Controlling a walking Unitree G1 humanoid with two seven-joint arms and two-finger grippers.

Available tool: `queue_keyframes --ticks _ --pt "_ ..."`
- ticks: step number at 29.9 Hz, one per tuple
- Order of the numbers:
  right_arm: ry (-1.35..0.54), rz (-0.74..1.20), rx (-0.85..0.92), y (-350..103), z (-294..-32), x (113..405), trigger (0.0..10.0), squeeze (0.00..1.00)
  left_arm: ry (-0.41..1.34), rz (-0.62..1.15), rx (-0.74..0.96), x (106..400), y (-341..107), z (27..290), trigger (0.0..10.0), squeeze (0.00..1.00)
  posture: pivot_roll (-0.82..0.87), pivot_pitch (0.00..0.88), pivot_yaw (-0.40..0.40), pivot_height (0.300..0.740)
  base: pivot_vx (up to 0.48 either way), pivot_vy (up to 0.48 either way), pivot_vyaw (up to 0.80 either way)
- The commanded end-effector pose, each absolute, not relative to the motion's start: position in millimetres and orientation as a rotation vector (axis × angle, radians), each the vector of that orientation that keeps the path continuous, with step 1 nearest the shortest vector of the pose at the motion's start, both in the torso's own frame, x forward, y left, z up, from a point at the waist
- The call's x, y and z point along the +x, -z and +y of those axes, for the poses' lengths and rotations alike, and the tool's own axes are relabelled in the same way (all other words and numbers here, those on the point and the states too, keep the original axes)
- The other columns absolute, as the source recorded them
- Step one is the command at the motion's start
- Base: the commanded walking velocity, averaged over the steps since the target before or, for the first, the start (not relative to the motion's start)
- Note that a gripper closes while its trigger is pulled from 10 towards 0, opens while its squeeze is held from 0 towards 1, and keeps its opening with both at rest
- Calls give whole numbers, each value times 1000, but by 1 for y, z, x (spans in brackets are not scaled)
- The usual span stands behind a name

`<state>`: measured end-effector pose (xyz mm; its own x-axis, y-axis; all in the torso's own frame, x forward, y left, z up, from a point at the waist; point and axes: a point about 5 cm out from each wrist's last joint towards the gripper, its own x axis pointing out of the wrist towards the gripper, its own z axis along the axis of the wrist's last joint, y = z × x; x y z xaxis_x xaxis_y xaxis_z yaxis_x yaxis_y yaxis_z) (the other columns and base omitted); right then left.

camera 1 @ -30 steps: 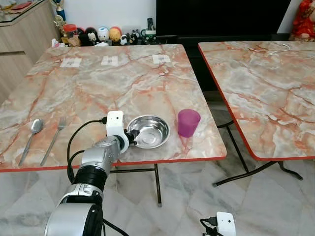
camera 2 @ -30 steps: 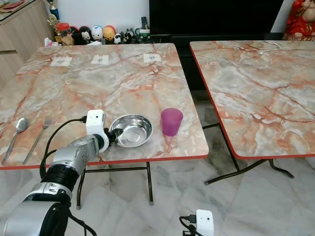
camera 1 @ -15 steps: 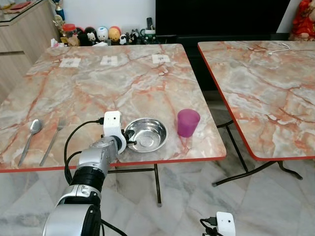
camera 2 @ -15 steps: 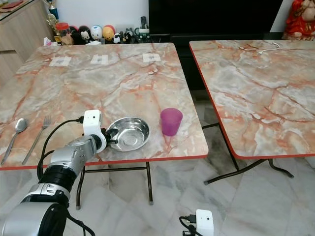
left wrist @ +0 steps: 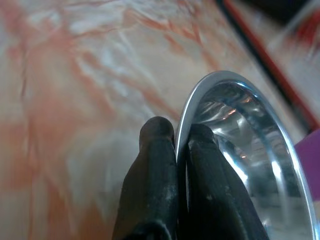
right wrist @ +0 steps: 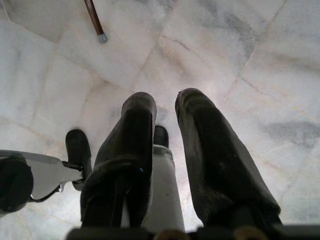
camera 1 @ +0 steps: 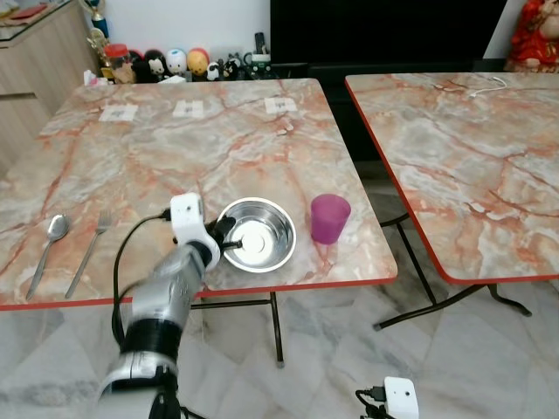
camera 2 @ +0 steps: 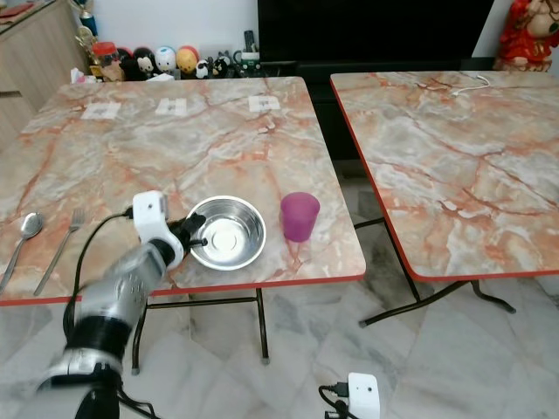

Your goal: Setting the table

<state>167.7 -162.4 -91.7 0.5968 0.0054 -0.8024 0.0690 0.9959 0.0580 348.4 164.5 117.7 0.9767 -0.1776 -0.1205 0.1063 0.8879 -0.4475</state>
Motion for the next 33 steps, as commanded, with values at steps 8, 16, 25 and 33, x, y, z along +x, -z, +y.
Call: queue_keyframes --ticks 8,16,25,33 --pt "19 948 64 93 -167 166 10000 0 105 -121 -685 320 -133 186 0 0 115 0 -67 740 0 0 0" --pt "17 945 56 92 -168 166 10000 0 98 -234 -805 315 -149 191 0 0 107 0 -79 740 0 0 0" --pt "16 944 50 92 -171 167 10000 0 165 -332 -803 315 -177 181 10000 0 101 0 -94 740 0 0 0" --pt "22 942 52 92 -171 167 10000 0 177 -328 -726 316 -182 187 10000 0 101 0 -80 740 0 0 0"
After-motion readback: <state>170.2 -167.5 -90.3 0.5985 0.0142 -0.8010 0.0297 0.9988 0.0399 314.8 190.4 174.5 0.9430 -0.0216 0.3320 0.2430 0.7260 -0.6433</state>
